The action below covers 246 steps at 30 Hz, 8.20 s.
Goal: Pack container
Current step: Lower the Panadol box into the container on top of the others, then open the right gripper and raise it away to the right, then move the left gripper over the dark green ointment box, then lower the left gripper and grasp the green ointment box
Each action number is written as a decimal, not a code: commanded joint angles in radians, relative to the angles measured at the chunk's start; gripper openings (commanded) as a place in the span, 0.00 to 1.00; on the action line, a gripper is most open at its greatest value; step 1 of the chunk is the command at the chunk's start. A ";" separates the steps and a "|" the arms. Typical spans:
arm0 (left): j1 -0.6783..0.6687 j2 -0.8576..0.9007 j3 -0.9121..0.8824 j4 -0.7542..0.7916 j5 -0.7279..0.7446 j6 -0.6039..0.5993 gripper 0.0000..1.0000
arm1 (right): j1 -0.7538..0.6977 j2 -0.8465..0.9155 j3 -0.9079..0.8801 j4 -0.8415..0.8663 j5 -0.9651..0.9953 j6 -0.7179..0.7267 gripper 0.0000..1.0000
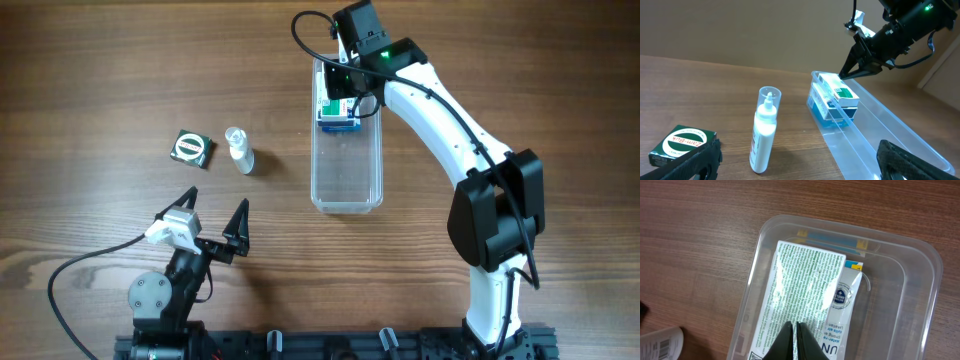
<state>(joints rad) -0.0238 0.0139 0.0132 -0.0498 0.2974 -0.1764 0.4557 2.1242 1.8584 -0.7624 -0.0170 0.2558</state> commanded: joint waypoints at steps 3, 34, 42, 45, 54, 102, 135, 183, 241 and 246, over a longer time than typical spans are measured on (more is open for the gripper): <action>0.007 -0.006 -0.008 0.002 -0.003 0.016 1.00 | 0.007 0.032 -0.008 0.000 0.016 -0.019 0.04; 0.007 -0.006 -0.008 0.001 -0.003 0.016 1.00 | 0.007 0.066 -0.008 -0.014 -0.006 -0.020 0.05; 0.007 -0.006 -0.008 0.002 -0.003 0.016 1.00 | 0.007 0.055 -0.007 0.001 -0.010 -0.021 0.04; 0.007 -0.006 -0.008 0.002 -0.003 0.016 1.00 | 0.007 0.021 0.014 0.014 -0.010 -0.022 0.06; 0.007 -0.006 -0.008 0.002 -0.003 0.016 1.00 | -0.123 -0.232 0.062 -0.040 0.108 -0.095 0.27; 0.008 0.002 0.050 0.196 0.050 0.037 1.00 | -0.789 -0.207 -0.337 0.057 0.065 -0.040 1.00; 0.158 1.501 1.436 -0.940 -0.270 0.058 1.00 | -0.789 -0.207 -0.337 0.064 0.065 -0.039 1.00; 0.143 2.011 1.430 -0.829 -0.277 -0.833 1.00 | -0.788 -0.207 -0.337 0.064 0.065 -0.039 1.00; 0.125 2.051 1.411 -0.791 -0.314 -0.773 1.00 | -0.787 -0.207 -0.337 0.067 0.065 -0.040 1.00; 0.125 2.056 1.410 -0.804 -0.314 -0.773 1.00 | -0.787 -0.207 -0.337 0.067 0.065 -0.040 1.00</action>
<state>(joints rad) 0.0998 2.0460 1.4307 -0.8455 -0.0212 -0.9623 -0.3309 1.9030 1.5261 -0.6983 0.0456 0.2047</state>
